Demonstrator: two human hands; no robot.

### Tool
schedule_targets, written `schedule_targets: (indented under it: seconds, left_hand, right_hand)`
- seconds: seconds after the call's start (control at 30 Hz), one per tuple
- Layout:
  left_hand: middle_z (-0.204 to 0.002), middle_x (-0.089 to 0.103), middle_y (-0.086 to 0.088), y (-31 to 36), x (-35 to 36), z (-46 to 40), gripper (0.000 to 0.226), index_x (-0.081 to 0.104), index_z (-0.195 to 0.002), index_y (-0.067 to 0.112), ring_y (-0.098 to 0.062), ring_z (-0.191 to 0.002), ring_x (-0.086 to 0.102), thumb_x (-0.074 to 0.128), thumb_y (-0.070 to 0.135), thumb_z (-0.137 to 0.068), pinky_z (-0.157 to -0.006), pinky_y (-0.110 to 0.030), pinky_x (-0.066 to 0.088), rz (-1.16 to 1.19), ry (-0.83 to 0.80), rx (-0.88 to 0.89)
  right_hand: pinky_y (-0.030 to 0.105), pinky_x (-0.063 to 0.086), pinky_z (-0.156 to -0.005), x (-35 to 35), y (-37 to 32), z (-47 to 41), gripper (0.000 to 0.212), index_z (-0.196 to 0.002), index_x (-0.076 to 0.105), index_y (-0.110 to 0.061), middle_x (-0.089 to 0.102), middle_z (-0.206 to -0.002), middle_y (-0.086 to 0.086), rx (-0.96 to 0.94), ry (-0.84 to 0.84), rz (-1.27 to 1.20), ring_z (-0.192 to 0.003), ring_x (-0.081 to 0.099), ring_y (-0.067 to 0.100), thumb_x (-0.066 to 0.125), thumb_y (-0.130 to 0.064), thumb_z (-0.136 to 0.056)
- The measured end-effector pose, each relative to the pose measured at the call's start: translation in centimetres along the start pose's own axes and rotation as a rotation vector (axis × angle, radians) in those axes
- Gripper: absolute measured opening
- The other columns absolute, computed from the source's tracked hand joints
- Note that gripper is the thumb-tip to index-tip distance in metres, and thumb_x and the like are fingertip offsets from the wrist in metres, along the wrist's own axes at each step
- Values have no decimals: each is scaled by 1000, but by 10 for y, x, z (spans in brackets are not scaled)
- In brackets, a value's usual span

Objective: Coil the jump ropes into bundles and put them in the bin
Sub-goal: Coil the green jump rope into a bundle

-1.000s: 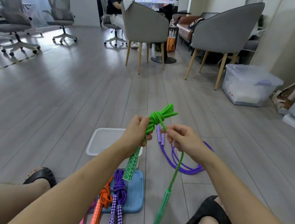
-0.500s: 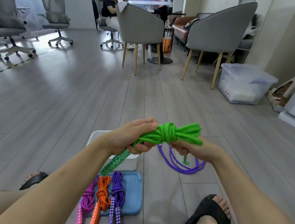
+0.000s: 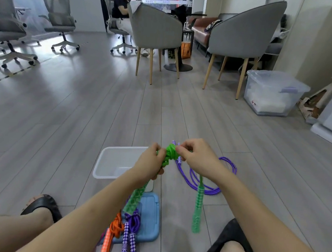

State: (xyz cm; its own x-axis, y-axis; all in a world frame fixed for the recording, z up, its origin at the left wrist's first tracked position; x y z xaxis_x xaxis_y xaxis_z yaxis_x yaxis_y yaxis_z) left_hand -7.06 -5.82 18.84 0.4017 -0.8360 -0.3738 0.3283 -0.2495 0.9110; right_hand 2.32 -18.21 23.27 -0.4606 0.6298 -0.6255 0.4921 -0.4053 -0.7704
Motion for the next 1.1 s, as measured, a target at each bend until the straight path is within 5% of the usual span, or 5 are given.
schedule_targets:
  seconds: [0.13,0.3,0.6,0.87,1.1]
  left_hand:
    - [-70,47,-5,19,-11,-1,12,41,-97,14,-12,-46,40,41,22,-105,-40,-21,23,431,106,35]
    - [-65,43,1,50,8,7,25,53,-96,12,-8,-48,35,34,24,-107,-37,-18,14,688,-165,76]
    - [-78,73,-1,73,17,26,39,59,-115,11,-13,-61,62,25,31,-111,-46,-27,38,281,-281,211]
    - [-81,64,9,73,7,19,26,70,-119,20,-8,-69,51,53,32,-104,-57,-26,40,225,-393,247]
    - [-74,48,11,87,0,18,19,69,-119,22,-8,-63,38,58,22,-104,-50,-20,30,128,-348,373]
  right_hand:
    - [25,35,-49,12,9,1,22,-81,63,-13,61,-65,-2,80,3,-437,-45,42,6,63,-21,-102]
    - [22,29,-45,5,11,2,15,-95,66,-15,50,-69,-1,77,8,-645,-45,35,4,57,-20,-105]
    - [23,15,-48,-15,5,0,29,-80,61,-13,35,-71,1,65,-122,-813,-52,24,8,50,-15,-107]
    - [22,23,-49,-27,-10,4,41,-121,57,17,47,-64,-7,5,-241,-852,-53,32,7,52,-21,-105]
    - [21,24,-48,-31,-23,6,44,-128,64,3,48,-66,0,-27,-244,-935,-50,34,6,55,-27,-96]
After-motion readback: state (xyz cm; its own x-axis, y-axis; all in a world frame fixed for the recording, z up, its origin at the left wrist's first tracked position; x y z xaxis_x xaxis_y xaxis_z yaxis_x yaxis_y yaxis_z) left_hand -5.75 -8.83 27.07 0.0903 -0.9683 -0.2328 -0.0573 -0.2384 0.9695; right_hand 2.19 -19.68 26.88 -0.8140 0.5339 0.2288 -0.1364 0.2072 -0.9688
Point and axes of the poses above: each hand's wrist, its own z-axis away from the middle knuckle, its own x-axis out of the palm, y = z × x, the point moved 9 cm from there along -z, towards the middle knuckle
